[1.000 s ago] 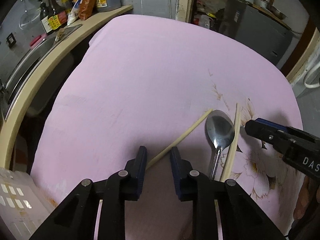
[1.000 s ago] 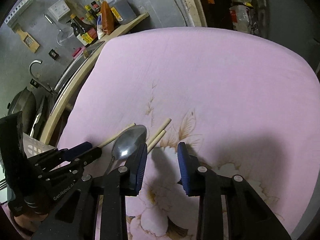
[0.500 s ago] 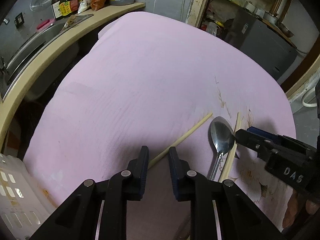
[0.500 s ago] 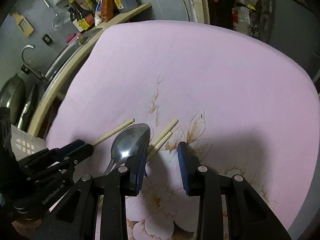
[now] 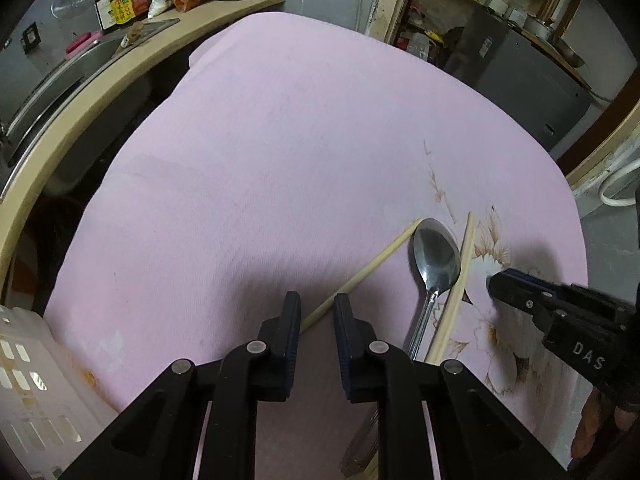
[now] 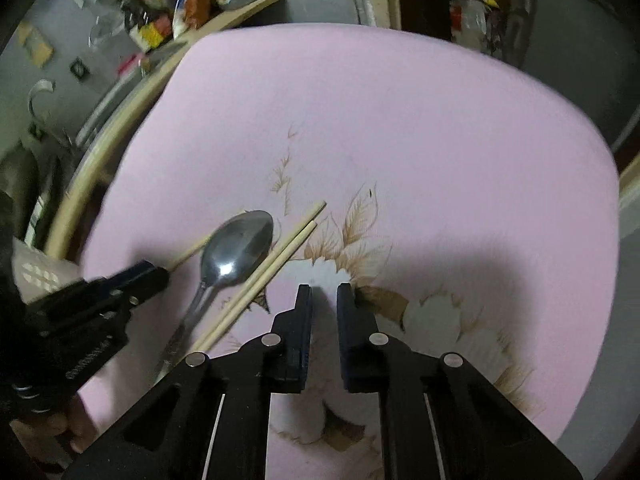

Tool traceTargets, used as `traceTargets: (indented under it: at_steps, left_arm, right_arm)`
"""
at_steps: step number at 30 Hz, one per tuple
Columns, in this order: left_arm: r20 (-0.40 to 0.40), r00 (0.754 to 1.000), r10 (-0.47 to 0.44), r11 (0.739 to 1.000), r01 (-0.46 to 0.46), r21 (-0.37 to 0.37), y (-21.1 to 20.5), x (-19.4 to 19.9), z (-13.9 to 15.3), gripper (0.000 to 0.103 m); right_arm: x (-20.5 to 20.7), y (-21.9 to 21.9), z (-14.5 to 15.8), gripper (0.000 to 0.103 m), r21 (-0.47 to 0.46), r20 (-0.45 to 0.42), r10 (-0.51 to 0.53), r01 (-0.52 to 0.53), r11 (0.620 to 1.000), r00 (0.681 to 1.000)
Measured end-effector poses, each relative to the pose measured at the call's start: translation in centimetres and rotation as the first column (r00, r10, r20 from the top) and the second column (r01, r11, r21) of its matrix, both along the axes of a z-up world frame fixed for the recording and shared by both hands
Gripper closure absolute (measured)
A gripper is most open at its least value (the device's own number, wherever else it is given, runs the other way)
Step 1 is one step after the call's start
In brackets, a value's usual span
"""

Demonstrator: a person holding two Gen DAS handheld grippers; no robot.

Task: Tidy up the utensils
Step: 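Lower both grippers toward the spoon and wooden chopsticks, then grasp a wooden chopstick with the right gripper while the left gripper grasps the spoon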

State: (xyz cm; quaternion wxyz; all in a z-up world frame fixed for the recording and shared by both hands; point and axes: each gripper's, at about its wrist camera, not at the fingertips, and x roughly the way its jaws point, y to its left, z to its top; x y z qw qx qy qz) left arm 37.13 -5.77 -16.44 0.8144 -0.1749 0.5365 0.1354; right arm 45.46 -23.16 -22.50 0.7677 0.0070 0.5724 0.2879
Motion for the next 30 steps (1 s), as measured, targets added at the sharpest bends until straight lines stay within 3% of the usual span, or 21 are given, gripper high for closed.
traceTargets:
  at_steps: [4,14,20,24,30]
  left_arm:
    - [0.005,1.000,0.022,1.000,-0.022,-0.021,0.4,-0.1,-0.1,0.087]
    - [0.027,0.984,0.178,0.978,-0.174,-0.116,2.6,-1.6,-0.8,0.097]
    - [0.027,0.982,0.184,0.975,-0.179,-0.134,2.8,-1.8,-1.0,0.097]
    - [0.021,0.984,0.176,0.975,-0.171,-0.142,2.8,-1.8,-1.1,0.097]
    - [-0.017,0.995,0.098,0.984,-0.100,-0.151,1.9,-1.6,-1.0,0.097]
  right_arm:
    - [0.0,-0.2,0.2,0.091,0.101,-0.065,-0.036,0.042,0.994,0.997]
    - [-0.7,2.6,0.2,0.086,0.058,-0.096,-0.011,0.017,0.998,0.995]
    - [-1.1,3.1,-0.3,0.080,0.000,-0.076,0.001,-0.001,1.000,0.997]
    - [-1.7,3.9,0.1,0.089,-0.085,-0.029,0.018,-0.020,0.996,0.999]
    - [-1.6,2.2,0.6,0.092,-0.078,-0.068,0.009,-0.015,0.997,0.998]
